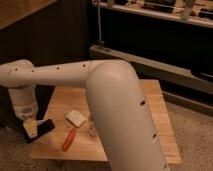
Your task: Place the eraser in the ceramic cup
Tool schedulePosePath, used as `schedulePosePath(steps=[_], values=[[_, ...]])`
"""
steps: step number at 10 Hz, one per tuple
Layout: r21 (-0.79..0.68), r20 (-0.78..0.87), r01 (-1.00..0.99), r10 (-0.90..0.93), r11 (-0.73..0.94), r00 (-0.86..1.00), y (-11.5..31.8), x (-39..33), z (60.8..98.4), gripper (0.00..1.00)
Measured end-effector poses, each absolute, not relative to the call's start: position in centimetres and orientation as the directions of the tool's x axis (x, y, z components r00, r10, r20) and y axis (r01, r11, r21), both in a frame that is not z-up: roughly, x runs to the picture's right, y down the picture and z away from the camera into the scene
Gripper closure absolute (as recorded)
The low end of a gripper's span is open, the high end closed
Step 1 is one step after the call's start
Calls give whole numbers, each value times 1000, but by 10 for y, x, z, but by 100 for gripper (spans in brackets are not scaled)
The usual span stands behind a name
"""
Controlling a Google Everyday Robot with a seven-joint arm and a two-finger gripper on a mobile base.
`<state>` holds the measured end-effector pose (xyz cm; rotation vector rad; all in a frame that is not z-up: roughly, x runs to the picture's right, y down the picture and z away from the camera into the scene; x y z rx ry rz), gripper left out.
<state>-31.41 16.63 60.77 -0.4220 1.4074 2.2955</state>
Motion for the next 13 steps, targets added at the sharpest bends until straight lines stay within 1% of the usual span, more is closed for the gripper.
schedulePosePath(steps=[1, 2, 3, 4, 6, 8, 13], values=[[771, -455, -491, 188, -406, -870, 168, -312, 607, 79], [770, -456, -490, 186, -409, -871, 167, -313, 607, 85], [771, -450, -486, 188, -412, -873, 165, -312, 608, 94], [767, -443, -484, 199, -421, -874, 163, -313, 608, 100], [757, -433, -479, 207, -445, -877, 156, -312, 612, 100], [719, -465, -507, 214, -476, -859, 147, -314, 624, 100], [692, -518, -551, 211, -466, -829, 149, -327, 651, 100]])
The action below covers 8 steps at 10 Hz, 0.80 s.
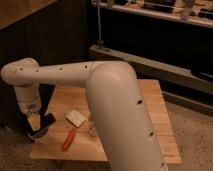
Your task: Place the eraser in the ceramic cup
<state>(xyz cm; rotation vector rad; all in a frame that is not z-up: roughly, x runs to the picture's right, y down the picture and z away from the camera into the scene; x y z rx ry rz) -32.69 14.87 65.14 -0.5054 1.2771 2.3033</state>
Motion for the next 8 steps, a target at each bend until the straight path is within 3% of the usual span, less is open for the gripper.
schedulePosePath(steps=[3, 4, 8], values=[[690, -532, -569, 220, -447, -818, 152, -338, 664, 100], [684, -541, -579, 223, -444, -811, 153, -342, 667, 94], [678, -547, -586, 227, -443, -806, 152, -342, 664, 54]])
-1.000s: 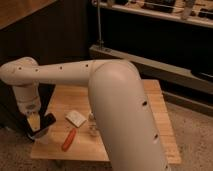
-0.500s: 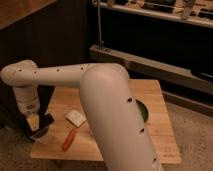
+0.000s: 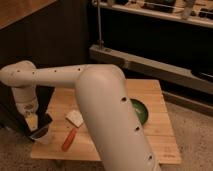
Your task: Place the eraser in the ceramic cup
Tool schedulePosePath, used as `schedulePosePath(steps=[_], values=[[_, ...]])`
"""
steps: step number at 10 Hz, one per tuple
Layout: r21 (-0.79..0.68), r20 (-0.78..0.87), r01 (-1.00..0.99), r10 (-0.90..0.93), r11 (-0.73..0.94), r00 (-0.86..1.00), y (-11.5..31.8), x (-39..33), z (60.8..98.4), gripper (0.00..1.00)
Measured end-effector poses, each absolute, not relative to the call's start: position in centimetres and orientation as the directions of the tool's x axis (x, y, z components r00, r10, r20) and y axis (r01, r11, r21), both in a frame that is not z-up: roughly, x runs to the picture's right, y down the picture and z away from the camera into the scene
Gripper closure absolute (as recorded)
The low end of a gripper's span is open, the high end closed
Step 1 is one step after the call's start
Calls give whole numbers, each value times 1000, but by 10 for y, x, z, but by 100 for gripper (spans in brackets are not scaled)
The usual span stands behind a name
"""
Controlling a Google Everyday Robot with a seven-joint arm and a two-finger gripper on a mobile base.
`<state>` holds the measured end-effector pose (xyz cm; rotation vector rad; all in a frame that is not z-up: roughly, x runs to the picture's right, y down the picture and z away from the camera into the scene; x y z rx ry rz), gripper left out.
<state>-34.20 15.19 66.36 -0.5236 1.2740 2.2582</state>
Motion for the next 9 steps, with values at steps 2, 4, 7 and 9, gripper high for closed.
schedulePosePath(steps=[2, 4, 7, 9], values=[[681, -543, -581, 224, -445, -809, 151, -339, 666, 37], [676, -550, -589, 229, -443, -804, 153, -346, 664, 21], [678, -546, -584, 227, -446, -807, 150, -342, 664, 36], [676, -550, -589, 230, -443, -803, 152, -346, 663, 40]])
